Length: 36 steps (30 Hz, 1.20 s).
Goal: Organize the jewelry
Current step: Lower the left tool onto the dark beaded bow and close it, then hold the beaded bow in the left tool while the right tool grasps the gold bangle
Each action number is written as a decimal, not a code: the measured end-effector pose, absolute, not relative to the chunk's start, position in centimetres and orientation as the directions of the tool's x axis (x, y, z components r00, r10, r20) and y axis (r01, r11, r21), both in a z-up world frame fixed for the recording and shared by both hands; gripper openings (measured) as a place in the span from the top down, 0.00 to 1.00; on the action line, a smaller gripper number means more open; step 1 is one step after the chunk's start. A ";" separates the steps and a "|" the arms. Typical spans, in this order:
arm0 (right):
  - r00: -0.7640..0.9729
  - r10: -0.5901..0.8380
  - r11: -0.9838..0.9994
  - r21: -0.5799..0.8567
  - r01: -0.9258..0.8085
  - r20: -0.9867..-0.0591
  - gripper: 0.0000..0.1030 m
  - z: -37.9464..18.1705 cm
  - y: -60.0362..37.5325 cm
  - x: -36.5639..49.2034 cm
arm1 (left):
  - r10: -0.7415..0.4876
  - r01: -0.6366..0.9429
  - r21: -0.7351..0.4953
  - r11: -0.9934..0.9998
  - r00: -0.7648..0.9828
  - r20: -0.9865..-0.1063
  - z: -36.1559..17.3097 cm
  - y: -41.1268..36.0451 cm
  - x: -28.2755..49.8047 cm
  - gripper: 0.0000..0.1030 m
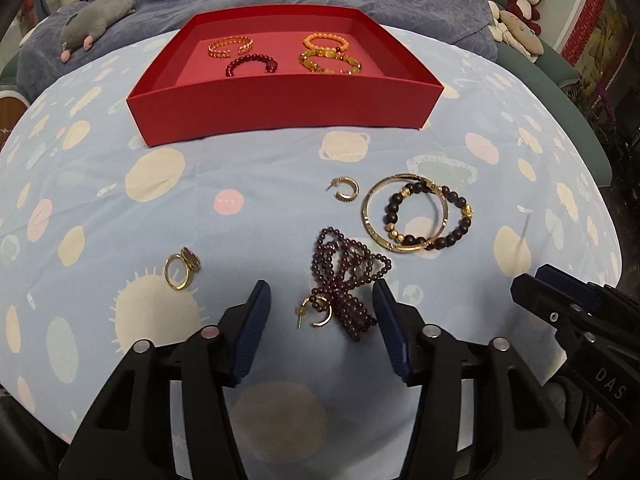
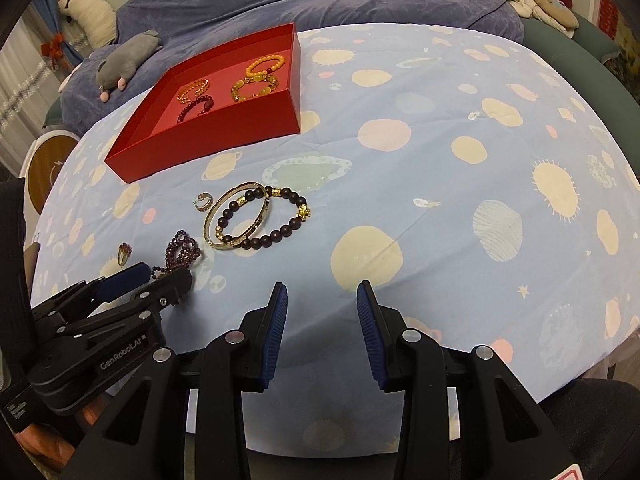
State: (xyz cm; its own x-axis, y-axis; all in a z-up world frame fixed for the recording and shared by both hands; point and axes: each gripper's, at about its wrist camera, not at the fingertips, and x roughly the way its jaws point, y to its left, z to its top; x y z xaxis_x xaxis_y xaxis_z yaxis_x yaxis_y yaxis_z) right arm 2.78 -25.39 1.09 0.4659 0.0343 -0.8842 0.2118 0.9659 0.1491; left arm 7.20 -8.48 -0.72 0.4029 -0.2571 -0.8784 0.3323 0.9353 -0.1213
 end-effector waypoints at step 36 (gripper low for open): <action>0.451 0.074 0.992 0.113 0.060 -0.890 0.53 -0.4 -18.5 11.0 | -0.303 0.215 -0.232 0.949 0.410 -0.860 0.0 -1.2 10.0 0.93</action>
